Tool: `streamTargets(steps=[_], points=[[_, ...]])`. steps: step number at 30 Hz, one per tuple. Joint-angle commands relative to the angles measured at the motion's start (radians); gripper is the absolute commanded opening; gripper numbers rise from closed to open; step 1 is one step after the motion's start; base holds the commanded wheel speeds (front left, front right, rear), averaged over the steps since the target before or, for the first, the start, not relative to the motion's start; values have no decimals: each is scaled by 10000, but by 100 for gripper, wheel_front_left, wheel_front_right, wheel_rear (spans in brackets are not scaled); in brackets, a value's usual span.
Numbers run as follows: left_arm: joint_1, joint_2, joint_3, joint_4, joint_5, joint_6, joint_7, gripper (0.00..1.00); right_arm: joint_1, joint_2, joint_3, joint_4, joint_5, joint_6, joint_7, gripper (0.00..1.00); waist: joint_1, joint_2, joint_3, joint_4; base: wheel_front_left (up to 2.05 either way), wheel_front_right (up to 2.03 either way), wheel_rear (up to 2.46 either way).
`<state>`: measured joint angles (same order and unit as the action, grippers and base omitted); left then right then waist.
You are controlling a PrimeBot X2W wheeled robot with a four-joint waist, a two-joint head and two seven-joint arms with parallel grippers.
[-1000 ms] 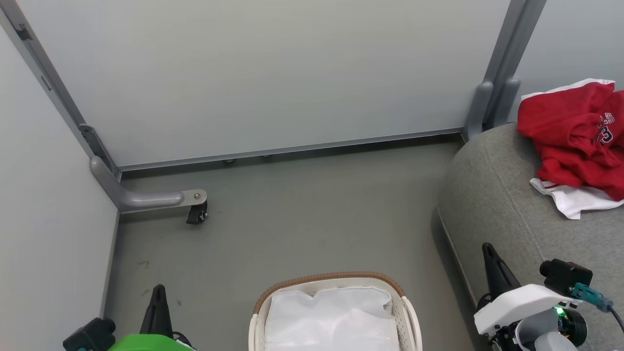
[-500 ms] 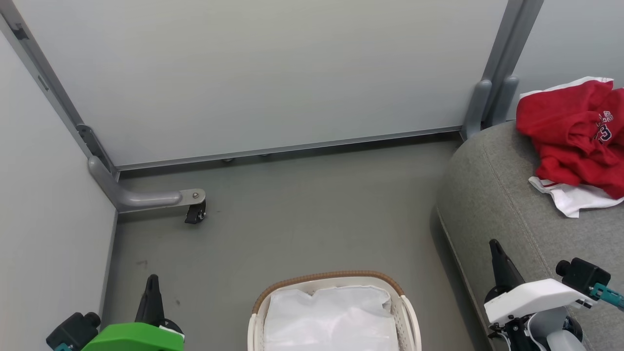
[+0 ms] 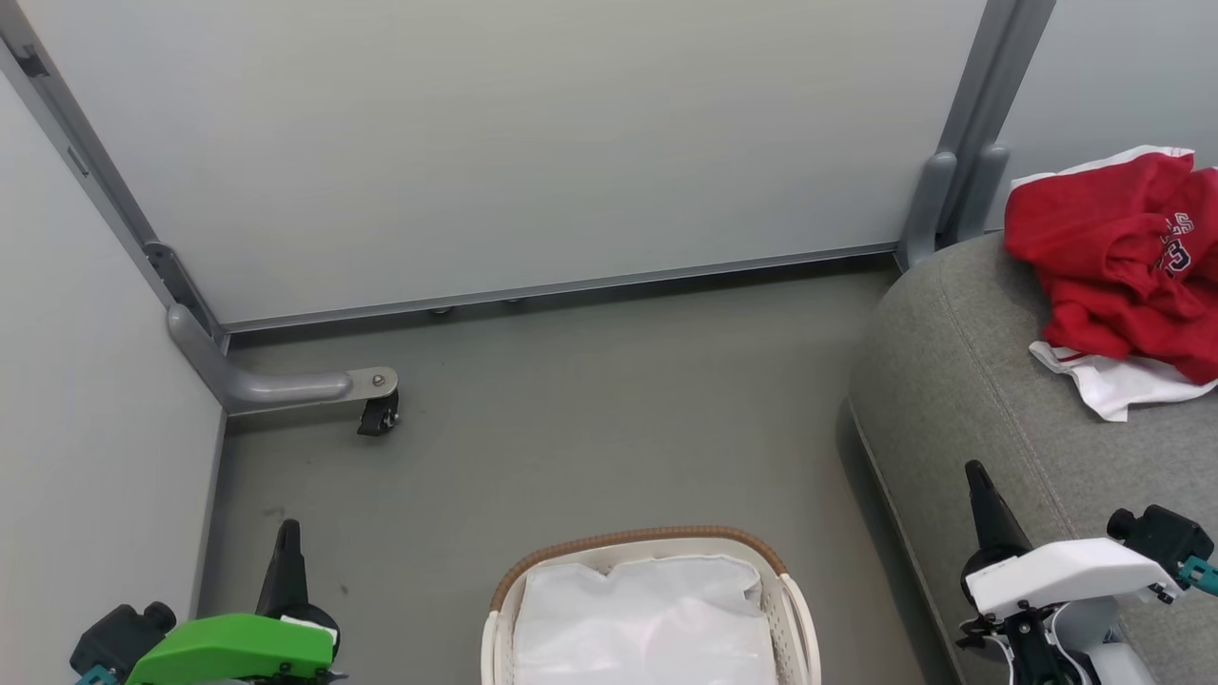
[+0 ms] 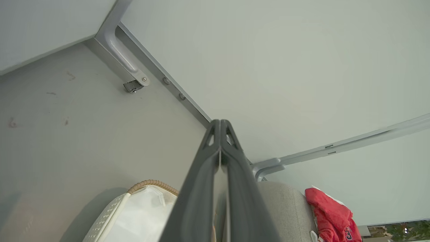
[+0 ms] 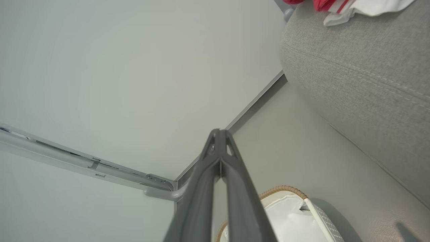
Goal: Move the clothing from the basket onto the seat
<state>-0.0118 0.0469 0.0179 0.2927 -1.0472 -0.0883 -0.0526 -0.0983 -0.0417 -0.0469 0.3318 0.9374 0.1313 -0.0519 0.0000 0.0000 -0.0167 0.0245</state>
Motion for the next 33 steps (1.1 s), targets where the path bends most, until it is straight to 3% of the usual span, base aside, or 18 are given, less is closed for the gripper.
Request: streamTargets(steps=[1, 33], points=[[-300, 34, 76, -145, -257, -78, 71, 0, -149, -68, -56, -163, 324, -3, 68, 0, 0, 0, 4, -5, 0, 0, 0], [-701, 45, 555, -328, -3075, -277, 909, 0, -157, -90, -388, -557, 3666, -5, 905, 0, 0, 0, 90, -111, 0, 0, 0]])
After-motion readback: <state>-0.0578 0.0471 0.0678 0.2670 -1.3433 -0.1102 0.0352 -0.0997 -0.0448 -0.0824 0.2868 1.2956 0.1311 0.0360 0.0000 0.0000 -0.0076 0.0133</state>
